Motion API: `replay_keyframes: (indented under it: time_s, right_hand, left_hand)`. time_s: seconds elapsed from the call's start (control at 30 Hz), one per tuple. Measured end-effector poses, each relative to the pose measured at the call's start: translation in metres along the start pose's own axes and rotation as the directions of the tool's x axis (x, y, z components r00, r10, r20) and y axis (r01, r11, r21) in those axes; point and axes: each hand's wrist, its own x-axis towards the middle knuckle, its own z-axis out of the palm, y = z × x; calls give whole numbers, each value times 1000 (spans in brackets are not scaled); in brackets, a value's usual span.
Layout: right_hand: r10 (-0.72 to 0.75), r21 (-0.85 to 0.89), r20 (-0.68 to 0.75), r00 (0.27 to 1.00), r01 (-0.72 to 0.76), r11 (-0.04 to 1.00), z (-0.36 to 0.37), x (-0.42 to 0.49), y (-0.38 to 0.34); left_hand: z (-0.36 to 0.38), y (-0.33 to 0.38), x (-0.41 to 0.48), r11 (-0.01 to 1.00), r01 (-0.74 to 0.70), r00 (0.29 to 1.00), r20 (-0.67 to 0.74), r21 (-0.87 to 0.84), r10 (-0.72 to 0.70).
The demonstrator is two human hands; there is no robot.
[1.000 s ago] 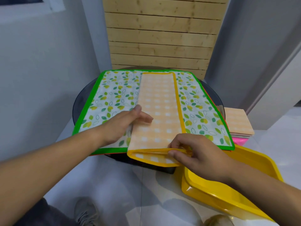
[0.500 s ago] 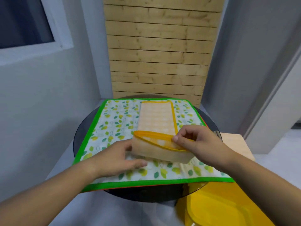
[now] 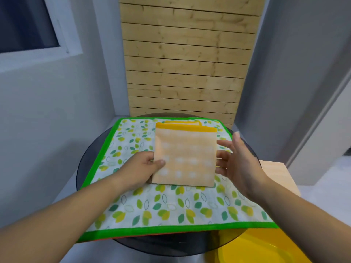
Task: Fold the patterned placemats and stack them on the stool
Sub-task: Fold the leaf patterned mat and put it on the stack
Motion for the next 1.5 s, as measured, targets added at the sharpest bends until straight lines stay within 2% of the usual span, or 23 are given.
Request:
replay_keyframes:
  time_s: [0.07,0.17,0.3,0.43,0.53,0.73,0.87,0.97,1.17,1.33,1.5]
  right_hand:
    - [7,-176,-14,1000,-9,984,-2,1,8]
    - [-72,-488,-13,997,56,871,-2,0,21]
    - [-118,-599,20,993,106,794,2,-1,28]
    - [-147,-672,8,989,114,731,1,-2,34]
    - [-162,-721,32,986,136,680,1,-2,39]
    - [-166,-774,-9,986,98,626,-6,7,47]
    - [-164,-821,-10,986,85,564,-4,13,47]
    - [-148,-833,-39,988,50,551,-3,17,47]
    - [-131,-869,-29,991,40,494,-3,18,46]
    - [-101,-884,-37,994,14,467,1,17,44]
    - [-46,-915,26,999,43,402,4,13,44]
  left_hand:
    - [2,0,4,999,43,999,-29,24,-42]
    - [7,4,7,995,100,993,-57,25,-99]
    - [12,5,8,989,150,987,-63,-3,-150]
    - [15,4,4,988,114,992,-62,101,-108]
    - [16,5,-1,974,142,989,-76,176,-131]
    - [12,6,-8,963,195,981,-54,186,-188]
    - [9,2,-8,966,230,972,-84,116,-221]
    - [9,0,-8,977,205,976,-84,66,-199]
    - [4,2,-6,968,231,973,-41,94,-228]
    - [4,8,-6,955,235,970,12,183,-241]
    - [13,12,-10,936,197,975,42,291,-218]
